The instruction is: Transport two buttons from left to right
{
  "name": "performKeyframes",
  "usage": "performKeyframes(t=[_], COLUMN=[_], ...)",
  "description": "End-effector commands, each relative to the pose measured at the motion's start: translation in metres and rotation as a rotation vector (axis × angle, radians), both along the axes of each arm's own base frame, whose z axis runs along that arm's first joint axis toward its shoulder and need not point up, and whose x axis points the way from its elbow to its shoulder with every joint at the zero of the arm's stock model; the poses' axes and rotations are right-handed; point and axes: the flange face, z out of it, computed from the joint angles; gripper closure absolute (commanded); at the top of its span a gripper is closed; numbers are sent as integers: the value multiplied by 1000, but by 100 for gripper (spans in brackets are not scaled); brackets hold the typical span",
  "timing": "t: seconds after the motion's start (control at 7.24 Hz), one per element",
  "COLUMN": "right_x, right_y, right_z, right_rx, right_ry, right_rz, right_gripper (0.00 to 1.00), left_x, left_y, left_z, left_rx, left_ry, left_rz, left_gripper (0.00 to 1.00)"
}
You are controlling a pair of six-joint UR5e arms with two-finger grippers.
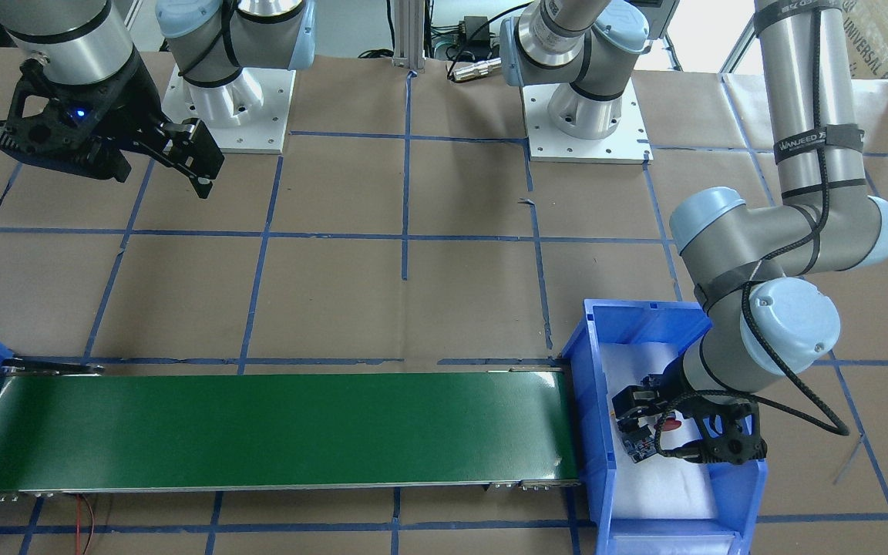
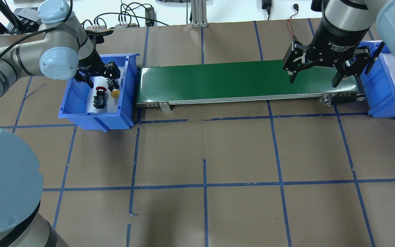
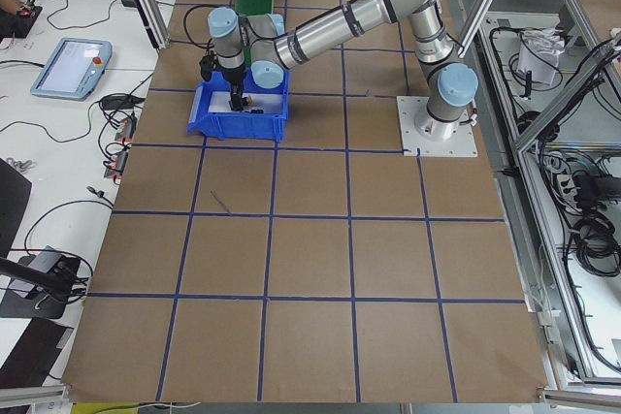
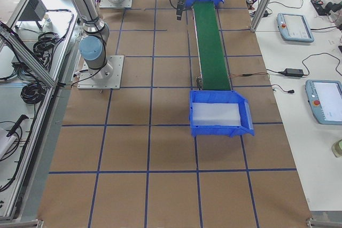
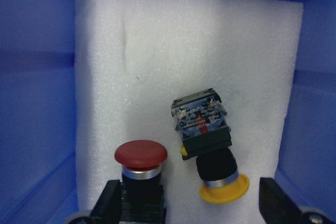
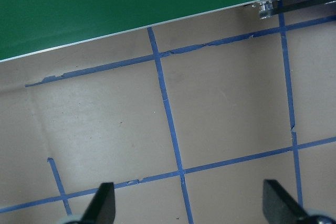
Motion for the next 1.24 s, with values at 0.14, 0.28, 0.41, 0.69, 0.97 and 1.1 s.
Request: performKeyframes(t=[0.14,0.28,0.41,0.69,0.97,1.1], right_x=[-1,-1,-1,-1,1,0], right_y=[0,0,0,-1,-2,-3], right_z=[1,2,2,-2,-2,-2], right_rx=[-5,-9,-9,4,-3,-5], right_ry=[0,0,0,0,0,-1], right_rz=[-2,0,0,0,0,-2], right_gripper=[0,0,0,0,0,0], left_x=[9,8,9,10,13,14], left_y=[6,8,10,10,10,10], left_z=[-7,-9,-15,-20,-21,-21], left_rx=[68,85,101,114,120,120], left_ry=[-56,-49,-41,-42,-56,-55], left_rz=[-92,-137,-195,-241,-240,-236], left_gripper=[15,15,16,20,20,20])
